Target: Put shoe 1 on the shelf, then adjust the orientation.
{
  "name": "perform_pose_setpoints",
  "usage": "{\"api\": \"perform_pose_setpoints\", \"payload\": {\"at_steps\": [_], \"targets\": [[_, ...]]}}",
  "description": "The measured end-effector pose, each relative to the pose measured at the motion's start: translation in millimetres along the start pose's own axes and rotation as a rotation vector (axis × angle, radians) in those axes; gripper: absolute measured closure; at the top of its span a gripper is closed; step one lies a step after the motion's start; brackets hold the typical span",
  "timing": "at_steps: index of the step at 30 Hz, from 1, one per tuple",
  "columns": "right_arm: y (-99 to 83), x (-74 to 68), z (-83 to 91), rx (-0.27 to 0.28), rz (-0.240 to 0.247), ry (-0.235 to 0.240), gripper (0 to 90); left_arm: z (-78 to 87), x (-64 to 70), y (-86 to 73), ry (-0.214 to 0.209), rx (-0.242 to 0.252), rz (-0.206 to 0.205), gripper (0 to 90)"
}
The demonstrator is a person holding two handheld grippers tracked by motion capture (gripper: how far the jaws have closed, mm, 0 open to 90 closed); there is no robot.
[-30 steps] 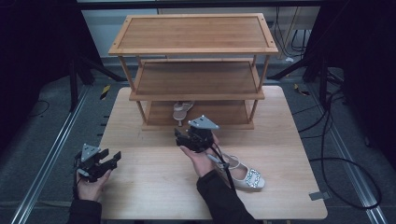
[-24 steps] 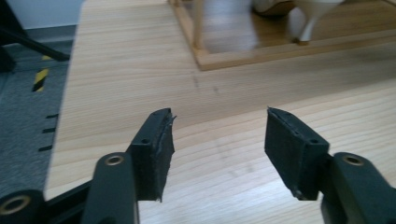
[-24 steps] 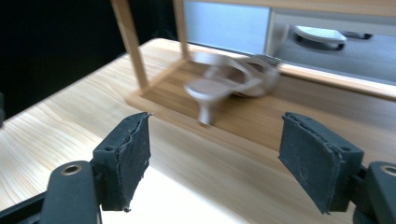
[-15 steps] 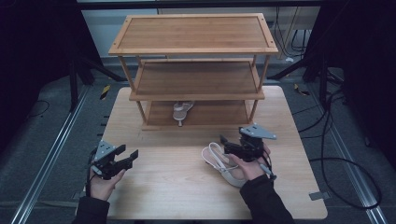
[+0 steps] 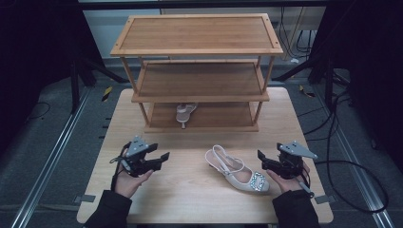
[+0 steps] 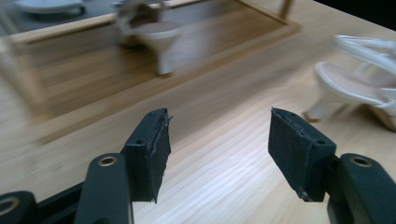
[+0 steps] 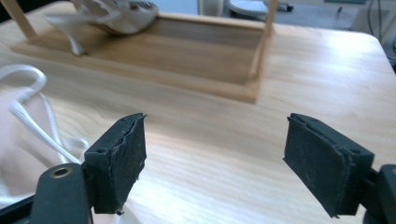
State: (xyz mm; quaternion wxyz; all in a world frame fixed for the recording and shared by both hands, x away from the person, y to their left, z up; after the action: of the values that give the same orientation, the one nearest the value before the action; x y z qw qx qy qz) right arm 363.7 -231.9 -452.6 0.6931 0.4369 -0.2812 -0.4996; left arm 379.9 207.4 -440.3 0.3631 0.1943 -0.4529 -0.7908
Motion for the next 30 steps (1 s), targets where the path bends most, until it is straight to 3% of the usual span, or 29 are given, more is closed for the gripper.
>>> {"api": "perform_pose_setpoints", "payload": {"at_steps": [5, 8, 17, 30], "targets": [[-9.1, 10.3, 1.3, -0.019, 0.014, -0.027, 21.0, -27.0, 26.8, 10.6, -0.075, -0.039, -0.087, 36.5], [-14.5, 16.0, 0.2, -0.033, 0.014, -0.040, 21.2, -43.7, 39.1, 12.9, -0.125, -0.066, -0.114, 36.5], [-25.4, 25.2, 1.1, -0.053, 0.028, -0.062, 24.9, -79.3, 67.1, 0.3, -0.190, -0.132, -0.200, 38.1], [-32.0, 31.4, -2.4, -0.071, 0.013, -0.077, 31.4, -117.4, 86.1, -3.7, -0.249, -0.137, -0.233, 50.0]]}}
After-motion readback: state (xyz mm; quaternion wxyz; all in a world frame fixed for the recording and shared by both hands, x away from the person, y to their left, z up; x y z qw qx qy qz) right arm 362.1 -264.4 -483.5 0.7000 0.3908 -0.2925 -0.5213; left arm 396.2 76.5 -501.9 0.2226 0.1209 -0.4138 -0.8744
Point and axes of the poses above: each handheld gripper's, and its own axes: z roughly backward along the jaws, y roughly out of its top, x roughly to its right, the point moved 1 cm from there along -z, roughly forward along the jaws, and after that the axes turned 1 degree about -x, right-handed, at the moved point
